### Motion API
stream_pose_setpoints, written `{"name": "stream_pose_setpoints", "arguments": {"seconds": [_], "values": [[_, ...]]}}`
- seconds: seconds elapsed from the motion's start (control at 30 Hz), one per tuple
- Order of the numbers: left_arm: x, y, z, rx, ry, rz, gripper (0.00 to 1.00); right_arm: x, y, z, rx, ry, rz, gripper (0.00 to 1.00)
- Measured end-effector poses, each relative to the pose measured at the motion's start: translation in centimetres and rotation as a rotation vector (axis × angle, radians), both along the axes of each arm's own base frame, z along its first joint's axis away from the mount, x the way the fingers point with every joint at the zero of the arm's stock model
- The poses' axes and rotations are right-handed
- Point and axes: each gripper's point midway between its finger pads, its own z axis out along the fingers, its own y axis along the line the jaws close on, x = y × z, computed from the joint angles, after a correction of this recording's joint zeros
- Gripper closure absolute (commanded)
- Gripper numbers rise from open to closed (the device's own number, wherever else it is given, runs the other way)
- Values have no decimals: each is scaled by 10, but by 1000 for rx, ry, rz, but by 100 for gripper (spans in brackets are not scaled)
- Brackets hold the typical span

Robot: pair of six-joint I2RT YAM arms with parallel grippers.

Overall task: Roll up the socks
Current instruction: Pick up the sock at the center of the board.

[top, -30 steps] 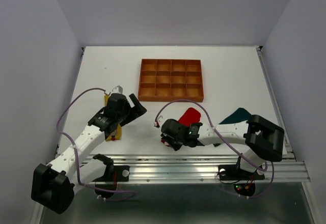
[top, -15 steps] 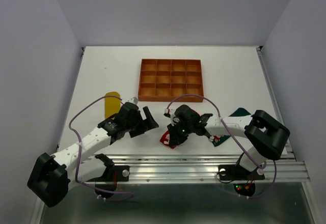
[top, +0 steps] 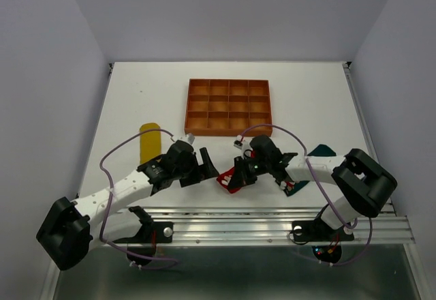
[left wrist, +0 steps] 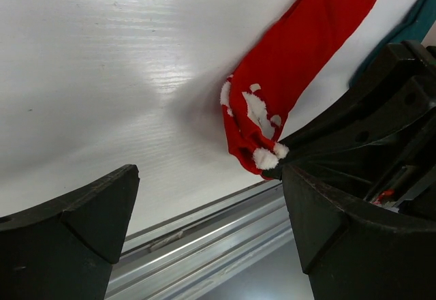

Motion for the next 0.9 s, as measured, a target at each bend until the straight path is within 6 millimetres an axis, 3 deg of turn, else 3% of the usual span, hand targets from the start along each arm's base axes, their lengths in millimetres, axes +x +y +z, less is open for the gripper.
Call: {"name": "stream_pose_setpoints", "arguments": {"seconds": [0.13,0.43,0.73,0.87,0.9], "values": [[-1,-4,-7,12,10,-12,5,-1,1,1,46,49,-20,99],[-3,-17,-23,44,39,-51,24,-3,-4,-3,106,146,-69,99],[4,-45,-16,6,17,-92,39,3,-3,2,132,142,-90,99],[5,-53,-20,7,23,-108,60,4,-2,1,134,141,-89,99],[5,-54,-20,8,25,-109,73,4,-3,1,133,142,-88,99]]}}
